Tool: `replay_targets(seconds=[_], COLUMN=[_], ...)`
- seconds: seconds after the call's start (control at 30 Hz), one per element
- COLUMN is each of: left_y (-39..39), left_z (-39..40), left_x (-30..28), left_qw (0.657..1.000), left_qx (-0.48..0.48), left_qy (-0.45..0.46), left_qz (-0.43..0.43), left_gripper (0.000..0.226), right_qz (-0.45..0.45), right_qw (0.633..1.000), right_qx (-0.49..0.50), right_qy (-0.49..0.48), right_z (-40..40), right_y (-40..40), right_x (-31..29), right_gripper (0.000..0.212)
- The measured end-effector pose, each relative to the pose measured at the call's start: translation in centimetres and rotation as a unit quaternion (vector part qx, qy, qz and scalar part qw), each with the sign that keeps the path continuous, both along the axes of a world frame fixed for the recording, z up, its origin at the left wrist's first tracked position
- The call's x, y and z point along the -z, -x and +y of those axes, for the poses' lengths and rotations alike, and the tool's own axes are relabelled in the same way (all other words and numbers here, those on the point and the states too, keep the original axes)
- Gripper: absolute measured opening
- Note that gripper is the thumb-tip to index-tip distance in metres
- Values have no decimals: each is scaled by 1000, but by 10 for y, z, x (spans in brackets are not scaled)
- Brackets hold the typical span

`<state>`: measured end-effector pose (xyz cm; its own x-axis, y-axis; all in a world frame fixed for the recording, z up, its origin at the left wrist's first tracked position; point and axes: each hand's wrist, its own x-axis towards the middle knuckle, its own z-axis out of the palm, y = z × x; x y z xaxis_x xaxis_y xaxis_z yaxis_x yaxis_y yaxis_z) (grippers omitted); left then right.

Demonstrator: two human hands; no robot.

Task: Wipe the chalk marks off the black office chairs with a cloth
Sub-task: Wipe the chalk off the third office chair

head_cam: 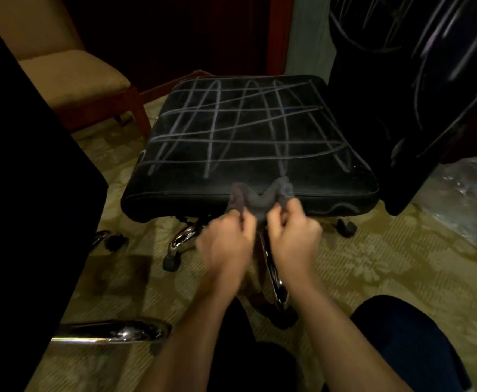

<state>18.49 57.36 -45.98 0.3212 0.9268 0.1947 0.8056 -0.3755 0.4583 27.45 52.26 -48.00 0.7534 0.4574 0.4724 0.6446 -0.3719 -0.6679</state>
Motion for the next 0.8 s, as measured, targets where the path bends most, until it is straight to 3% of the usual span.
replay_targets(seconds=[0.13, 0.27, 0.5, 0.63, 0.8], left_y=[31, 7, -39, -7, -10], left_z=[21, 3, -31, -5, -4], left_x=[9, 9, -2, 12, 24], left_qw=[999, 999, 992, 998, 982], left_qx=[-31, -13, 98, 7, -69], left_qy=[-24, -26, -30, -29, 19], left_qz=[3, -39, -68, -60, -172], left_gripper=[40, 36, 39, 41, 41], right_qz=[-50, -104, 1, 12, 0], right_qw=[996, 992, 998, 1000, 998], right_qx=[-80, -31, 56, 11, -54], right_qy=[11, 56, -6, -3, 22], right_z=[20, 0, -42, -8, -3], right_y=[26, 3, -37, -1, 4], right_x=[-1, -3, 5, 4, 4], right_gripper=[31, 26, 14, 26, 28])
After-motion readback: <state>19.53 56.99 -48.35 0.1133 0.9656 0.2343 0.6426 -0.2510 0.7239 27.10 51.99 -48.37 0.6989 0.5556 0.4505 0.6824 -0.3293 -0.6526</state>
